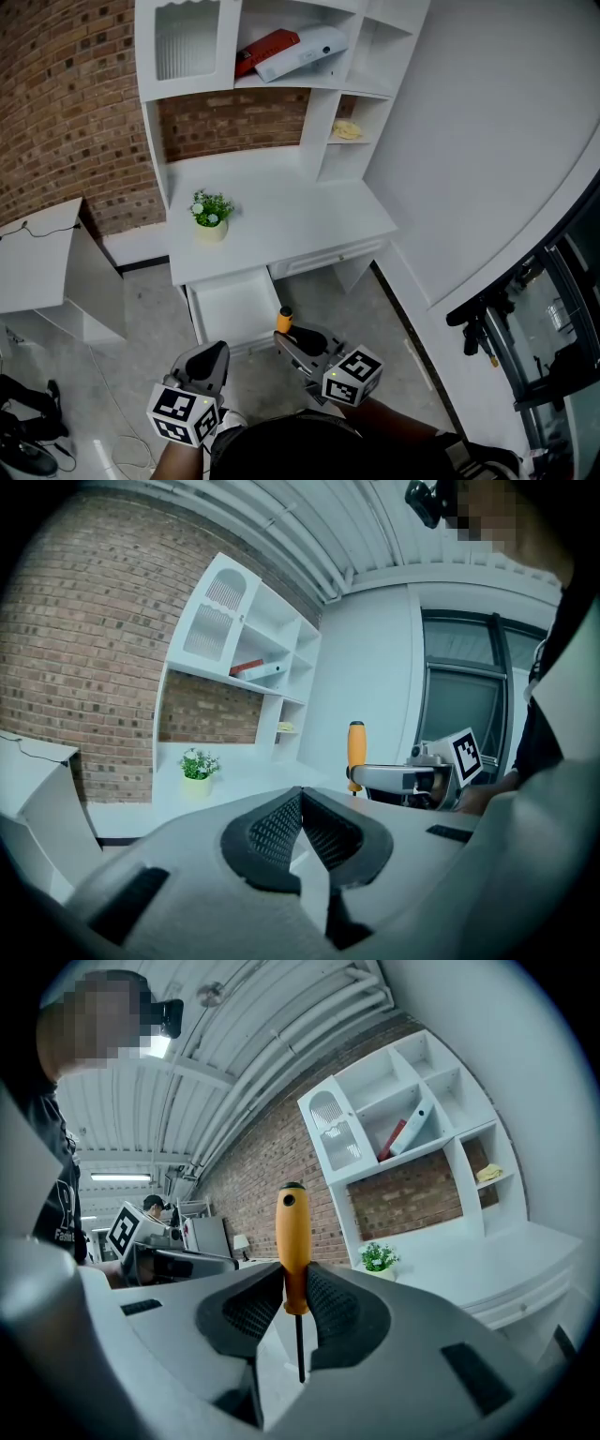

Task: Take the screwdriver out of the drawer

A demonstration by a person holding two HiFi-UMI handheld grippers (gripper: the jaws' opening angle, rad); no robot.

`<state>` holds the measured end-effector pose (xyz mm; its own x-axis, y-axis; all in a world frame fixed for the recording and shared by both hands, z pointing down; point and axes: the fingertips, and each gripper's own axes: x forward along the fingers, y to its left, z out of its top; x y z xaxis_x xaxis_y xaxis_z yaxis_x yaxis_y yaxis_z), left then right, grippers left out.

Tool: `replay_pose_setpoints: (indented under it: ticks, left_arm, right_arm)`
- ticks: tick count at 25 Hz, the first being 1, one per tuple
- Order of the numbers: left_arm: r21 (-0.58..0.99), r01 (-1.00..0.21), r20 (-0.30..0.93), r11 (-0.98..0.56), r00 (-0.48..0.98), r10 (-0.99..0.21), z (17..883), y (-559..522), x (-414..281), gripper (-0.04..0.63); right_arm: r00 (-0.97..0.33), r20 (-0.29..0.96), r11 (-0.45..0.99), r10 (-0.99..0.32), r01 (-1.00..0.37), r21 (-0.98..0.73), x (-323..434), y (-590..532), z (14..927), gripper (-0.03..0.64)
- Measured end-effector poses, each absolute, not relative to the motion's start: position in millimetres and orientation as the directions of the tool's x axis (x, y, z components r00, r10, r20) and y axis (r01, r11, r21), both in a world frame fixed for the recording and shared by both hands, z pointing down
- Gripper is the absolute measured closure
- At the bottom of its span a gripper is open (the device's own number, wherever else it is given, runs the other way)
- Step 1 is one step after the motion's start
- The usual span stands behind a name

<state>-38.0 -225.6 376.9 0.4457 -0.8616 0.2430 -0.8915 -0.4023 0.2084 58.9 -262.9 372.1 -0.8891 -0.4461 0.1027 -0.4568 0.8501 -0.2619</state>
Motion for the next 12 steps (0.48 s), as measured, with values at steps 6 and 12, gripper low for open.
replay_pose_setpoints:
  ticks: [6, 12]
  left_arm:
    - [0.212, -0.891, 0.248, -0.401, 0.446, -0.86, 380.5, -227.5, -40.0, 0.578]
    - [0.214, -0.889, 0.243, -0.404, 0.449, -0.86, 379.5, -229.4, -43.0, 0.578]
  right_arm:
    - [-0.887, 0.107, 0.846, -0.45, -0.462, -0.268, 56.6, -264.3, 373.9, 0.534]
    - [-0.885, 0.11, 0.844, -0.453, -0.465, -0.266, 52.4, -267.5, 373.7, 0.534]
